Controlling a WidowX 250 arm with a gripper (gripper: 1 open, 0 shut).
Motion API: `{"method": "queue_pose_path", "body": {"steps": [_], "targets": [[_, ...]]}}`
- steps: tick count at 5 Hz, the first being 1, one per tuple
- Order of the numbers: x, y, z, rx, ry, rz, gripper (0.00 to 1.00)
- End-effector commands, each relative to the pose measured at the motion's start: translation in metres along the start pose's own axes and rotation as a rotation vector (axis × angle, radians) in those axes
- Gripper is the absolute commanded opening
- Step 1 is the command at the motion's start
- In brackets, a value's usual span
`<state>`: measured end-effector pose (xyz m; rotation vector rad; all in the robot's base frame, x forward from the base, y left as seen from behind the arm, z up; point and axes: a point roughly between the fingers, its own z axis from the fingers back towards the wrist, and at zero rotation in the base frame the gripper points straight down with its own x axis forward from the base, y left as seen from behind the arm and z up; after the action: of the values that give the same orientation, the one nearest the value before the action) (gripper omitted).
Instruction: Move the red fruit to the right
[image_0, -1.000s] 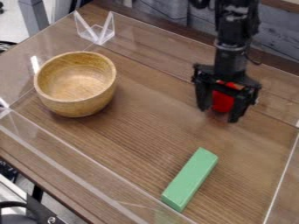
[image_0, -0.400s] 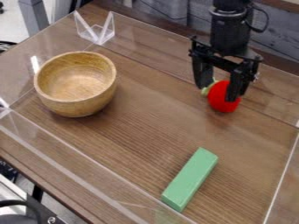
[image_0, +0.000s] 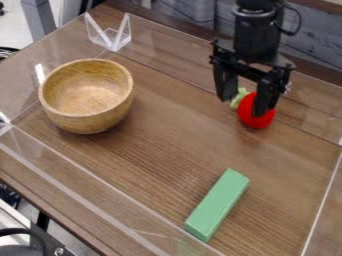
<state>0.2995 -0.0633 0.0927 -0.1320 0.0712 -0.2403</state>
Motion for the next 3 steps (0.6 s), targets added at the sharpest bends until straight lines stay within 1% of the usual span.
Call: {"method": "queue_pose_path", "body": {"steps": [1, 3], "targets": [[-0.001, -0.009, 0.019, 0.015, -0.083, 0.015, 1.00], [-0.006, -0.003, 0.032, 0.015, -0.074, -0.001, 1.00]]}}
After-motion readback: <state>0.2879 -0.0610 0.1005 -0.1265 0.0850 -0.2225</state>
